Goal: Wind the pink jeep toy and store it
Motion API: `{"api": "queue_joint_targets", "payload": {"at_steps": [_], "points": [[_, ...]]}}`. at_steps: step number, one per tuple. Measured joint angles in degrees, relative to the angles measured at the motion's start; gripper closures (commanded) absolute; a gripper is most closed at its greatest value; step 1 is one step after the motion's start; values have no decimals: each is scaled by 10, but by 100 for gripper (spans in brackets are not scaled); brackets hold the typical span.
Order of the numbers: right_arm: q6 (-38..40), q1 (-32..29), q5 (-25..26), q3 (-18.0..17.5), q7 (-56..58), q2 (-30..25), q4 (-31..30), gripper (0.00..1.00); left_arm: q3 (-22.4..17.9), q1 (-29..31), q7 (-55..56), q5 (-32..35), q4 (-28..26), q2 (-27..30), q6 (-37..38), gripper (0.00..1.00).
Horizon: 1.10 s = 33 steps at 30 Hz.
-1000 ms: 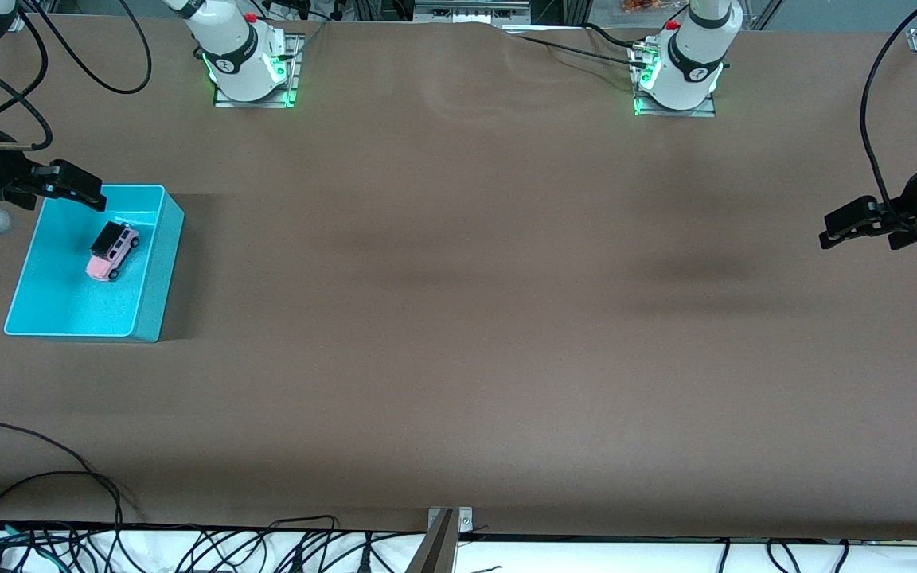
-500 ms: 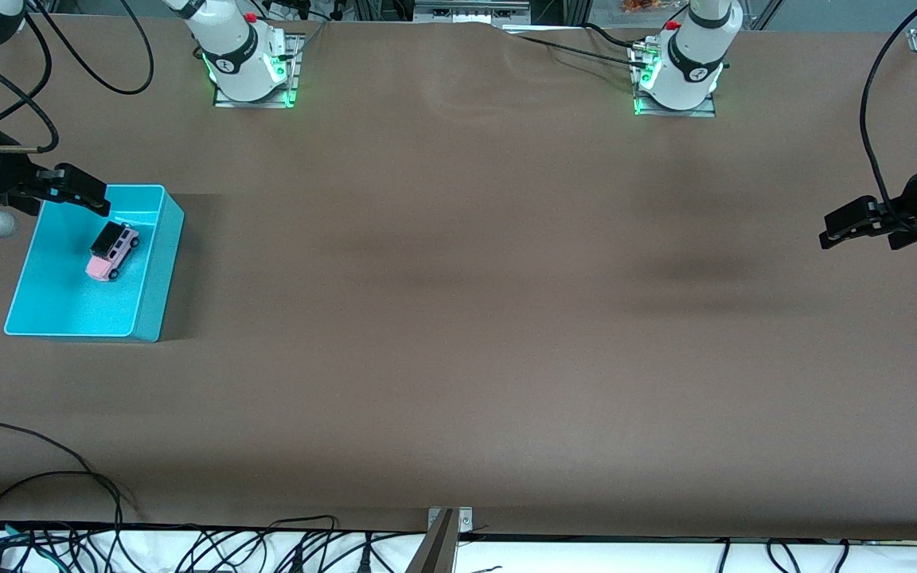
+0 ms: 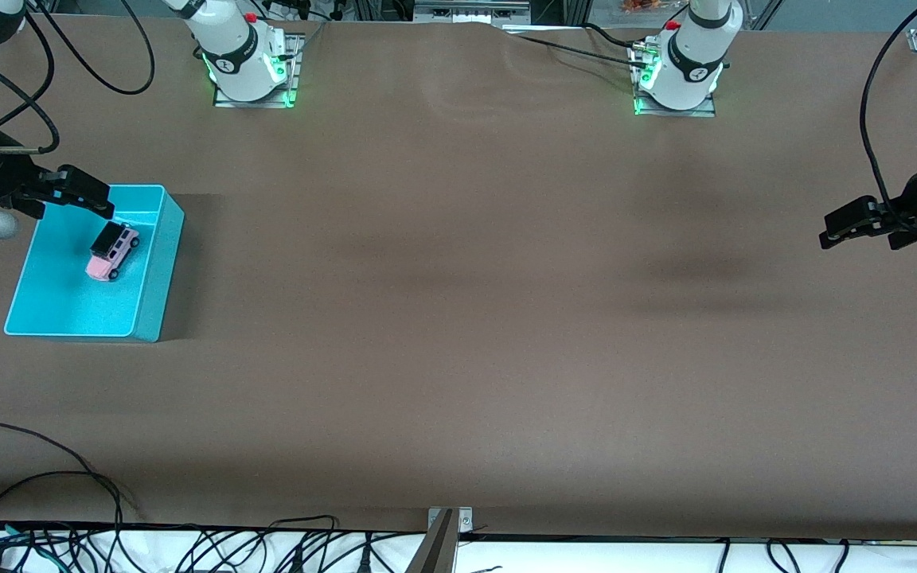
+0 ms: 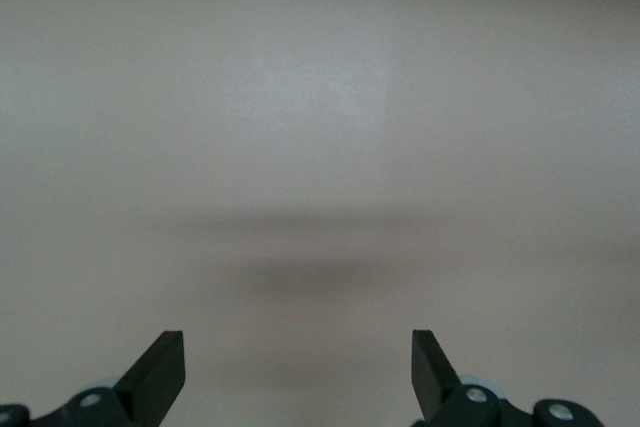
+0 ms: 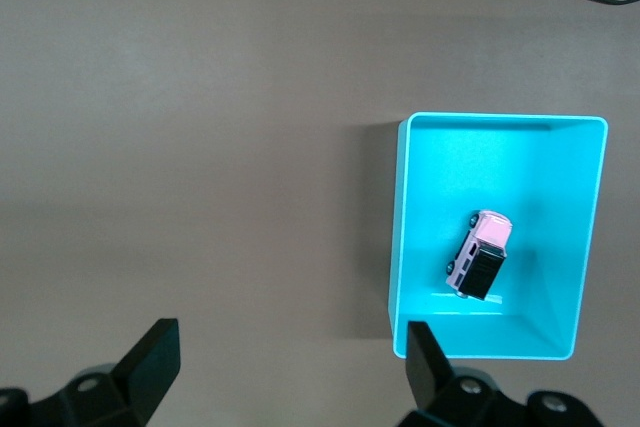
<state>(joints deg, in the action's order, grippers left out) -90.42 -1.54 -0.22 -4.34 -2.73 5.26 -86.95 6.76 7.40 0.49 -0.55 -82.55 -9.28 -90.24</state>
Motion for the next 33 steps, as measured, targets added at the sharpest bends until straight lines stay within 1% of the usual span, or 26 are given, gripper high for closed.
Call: {"api": "queue_joint_targets", "payload": {"at_steps": [33], "points": [[-2, 0, -1, 1, 0, 0, 0, 0, 0, 1, 0, 0, 1, 1, -8, 0]]}}
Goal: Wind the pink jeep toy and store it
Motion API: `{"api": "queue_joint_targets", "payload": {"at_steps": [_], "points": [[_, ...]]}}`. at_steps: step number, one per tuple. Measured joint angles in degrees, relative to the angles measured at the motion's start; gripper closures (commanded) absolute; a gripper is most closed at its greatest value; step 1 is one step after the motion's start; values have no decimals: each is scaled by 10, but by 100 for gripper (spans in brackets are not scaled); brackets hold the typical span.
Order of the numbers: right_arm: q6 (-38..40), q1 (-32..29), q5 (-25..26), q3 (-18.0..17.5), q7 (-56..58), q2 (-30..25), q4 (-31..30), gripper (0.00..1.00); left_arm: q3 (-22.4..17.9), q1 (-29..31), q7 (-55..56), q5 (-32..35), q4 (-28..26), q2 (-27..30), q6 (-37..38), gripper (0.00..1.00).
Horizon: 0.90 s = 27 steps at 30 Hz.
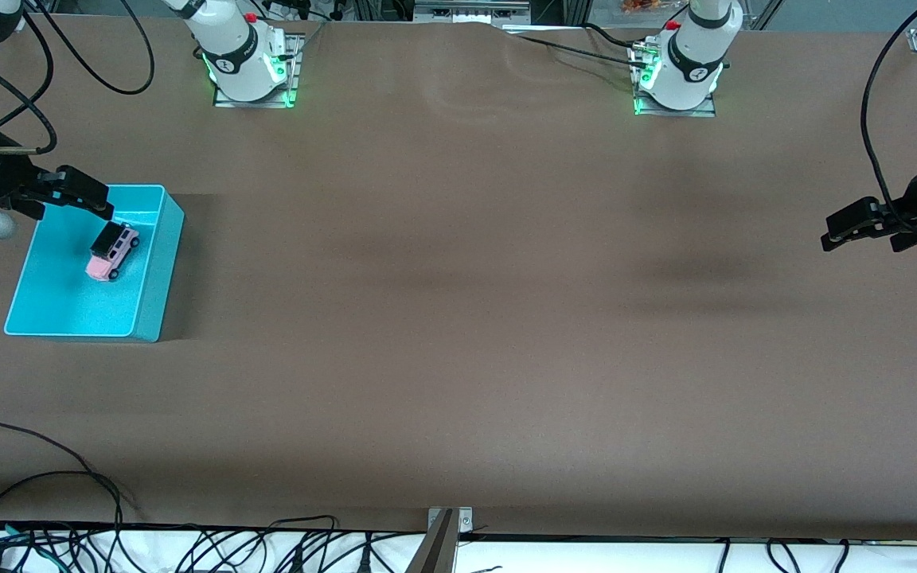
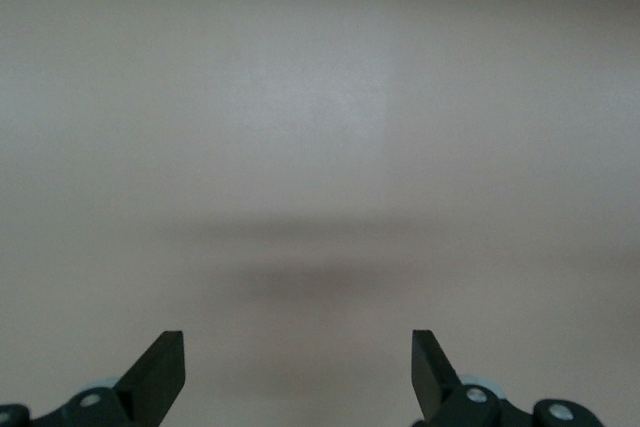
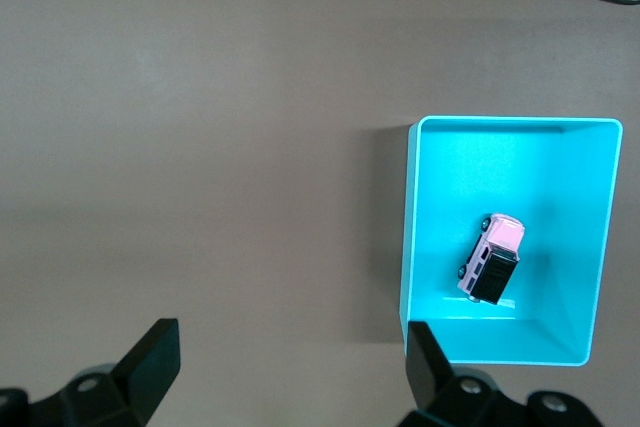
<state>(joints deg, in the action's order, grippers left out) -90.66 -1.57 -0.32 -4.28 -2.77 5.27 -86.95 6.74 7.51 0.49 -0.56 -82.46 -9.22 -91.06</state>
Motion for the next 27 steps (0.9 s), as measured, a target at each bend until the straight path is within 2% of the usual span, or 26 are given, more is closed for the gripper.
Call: {"api": "queue_joint_targets", "payload": {"at_steps": [18, 27], "points": [[0, 0, -1, 0, -1, 0, 0, 0, -16, -3, 0, 0, 1, 15, 1, 0], [0, 0, -1, 0, -1, 0, 0, 0, -72, -64, 0, 0, 0, 15, 1, 0]]}}
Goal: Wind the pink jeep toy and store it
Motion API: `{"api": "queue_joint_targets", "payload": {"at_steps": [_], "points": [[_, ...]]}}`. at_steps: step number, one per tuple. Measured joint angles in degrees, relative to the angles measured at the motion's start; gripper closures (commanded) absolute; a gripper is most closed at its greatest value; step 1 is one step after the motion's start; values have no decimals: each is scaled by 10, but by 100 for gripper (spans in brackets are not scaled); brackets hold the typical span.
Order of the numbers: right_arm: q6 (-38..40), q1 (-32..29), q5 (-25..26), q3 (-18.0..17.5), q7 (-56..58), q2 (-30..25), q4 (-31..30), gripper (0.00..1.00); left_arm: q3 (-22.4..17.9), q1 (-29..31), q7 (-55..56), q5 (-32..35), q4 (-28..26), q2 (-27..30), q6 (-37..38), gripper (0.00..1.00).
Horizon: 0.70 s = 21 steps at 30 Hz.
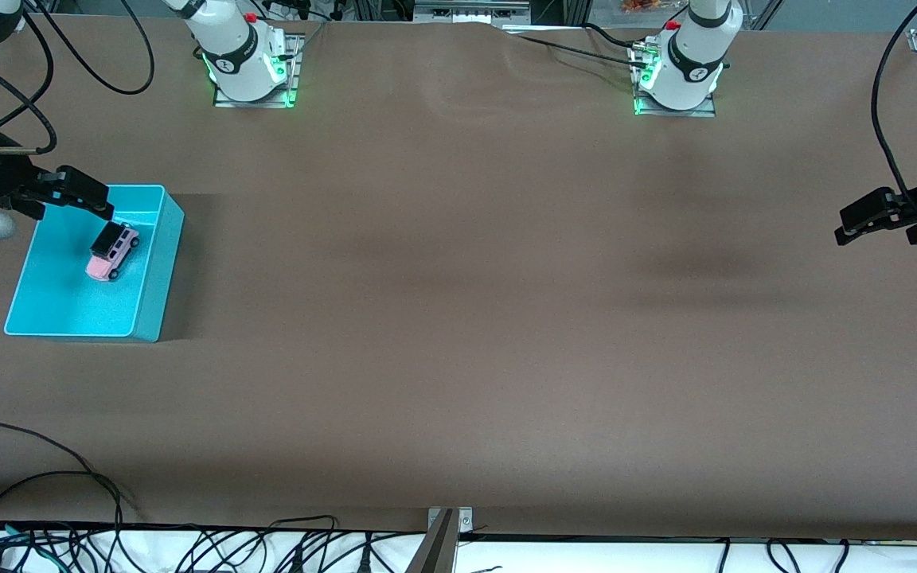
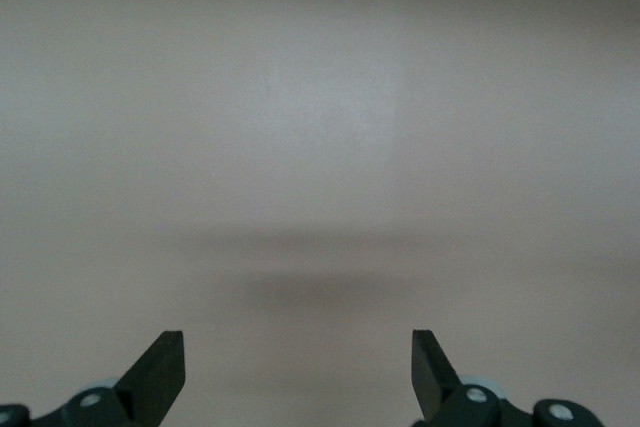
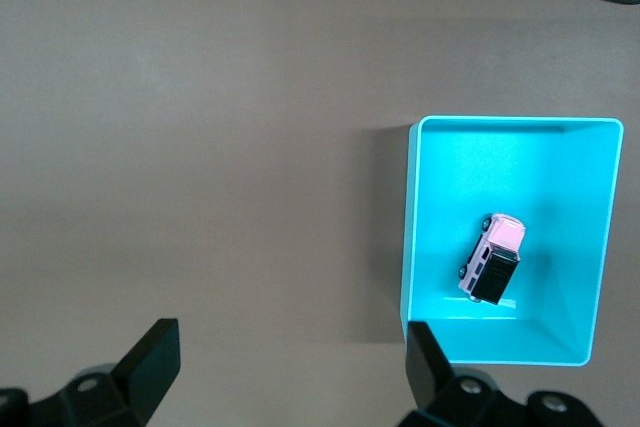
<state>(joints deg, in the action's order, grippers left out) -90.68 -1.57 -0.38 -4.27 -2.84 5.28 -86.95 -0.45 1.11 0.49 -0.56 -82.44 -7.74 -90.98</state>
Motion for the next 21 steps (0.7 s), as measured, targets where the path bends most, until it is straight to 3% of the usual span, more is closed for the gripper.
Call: {"api": "queue_joint_targets", "payload": {"at_steps": [21], "points": [[0, 0, 0, 0, 0, 0, 0, 0, -5, -5, 0, 0, 1, 6, -1, 0]]}}
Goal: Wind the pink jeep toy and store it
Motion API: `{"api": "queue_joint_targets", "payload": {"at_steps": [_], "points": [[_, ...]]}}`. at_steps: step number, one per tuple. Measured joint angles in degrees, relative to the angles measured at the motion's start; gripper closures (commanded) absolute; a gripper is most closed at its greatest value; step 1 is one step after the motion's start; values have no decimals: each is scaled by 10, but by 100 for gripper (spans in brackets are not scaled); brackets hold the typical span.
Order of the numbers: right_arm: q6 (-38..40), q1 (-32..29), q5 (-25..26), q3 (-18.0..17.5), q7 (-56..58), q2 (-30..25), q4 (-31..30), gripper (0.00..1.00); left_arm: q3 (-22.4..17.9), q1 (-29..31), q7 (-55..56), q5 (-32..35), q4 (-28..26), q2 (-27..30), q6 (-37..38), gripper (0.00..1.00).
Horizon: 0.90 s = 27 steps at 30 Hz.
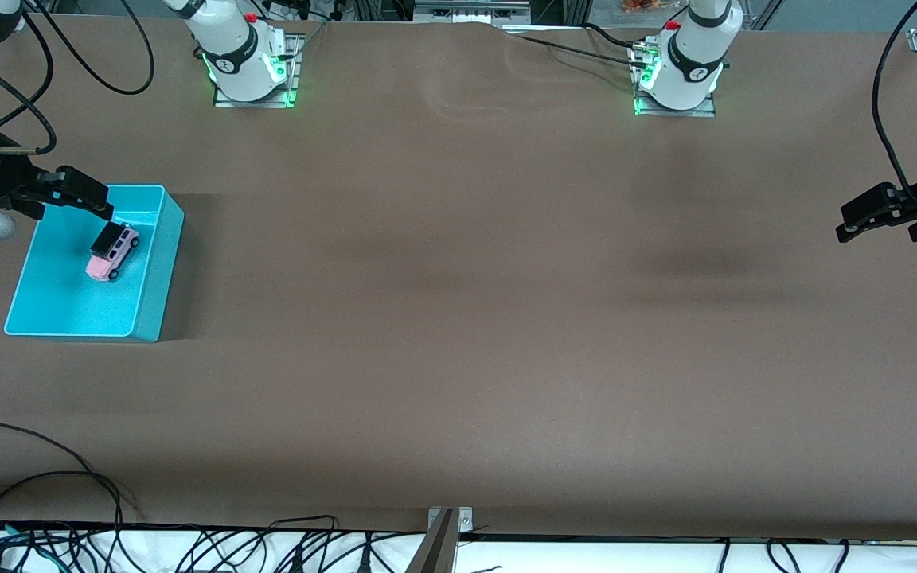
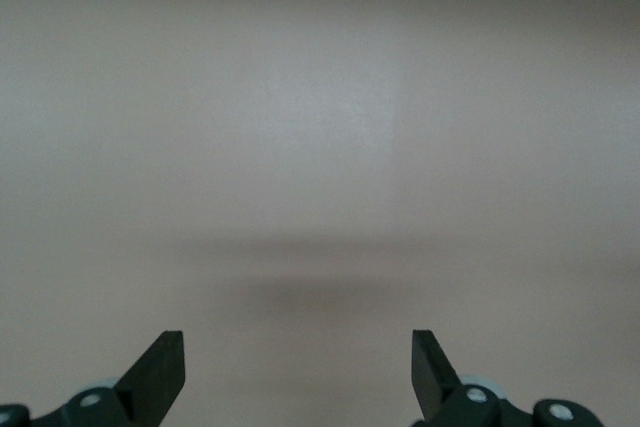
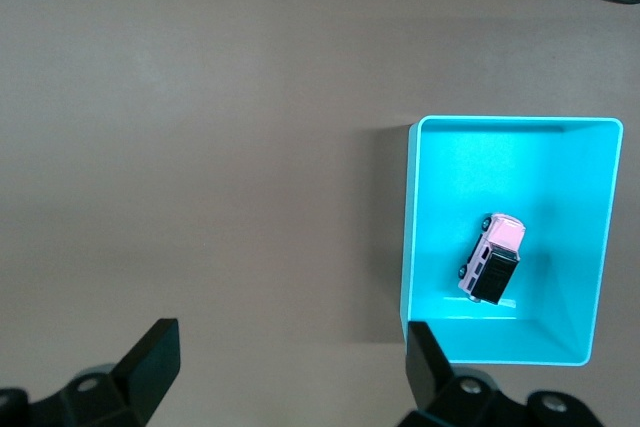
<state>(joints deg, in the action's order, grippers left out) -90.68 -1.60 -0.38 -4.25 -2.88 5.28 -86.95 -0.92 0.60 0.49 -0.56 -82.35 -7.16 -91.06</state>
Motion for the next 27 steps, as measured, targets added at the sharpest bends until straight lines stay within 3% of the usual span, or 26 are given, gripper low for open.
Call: {"api": "queue_joint_targets", "payload": {"at_steps": [27], "points": [[0, 0, 0, 0, 0, 0, 0, 0, -5, 1, 0, -24, 0, 5, -1, 0]]}}
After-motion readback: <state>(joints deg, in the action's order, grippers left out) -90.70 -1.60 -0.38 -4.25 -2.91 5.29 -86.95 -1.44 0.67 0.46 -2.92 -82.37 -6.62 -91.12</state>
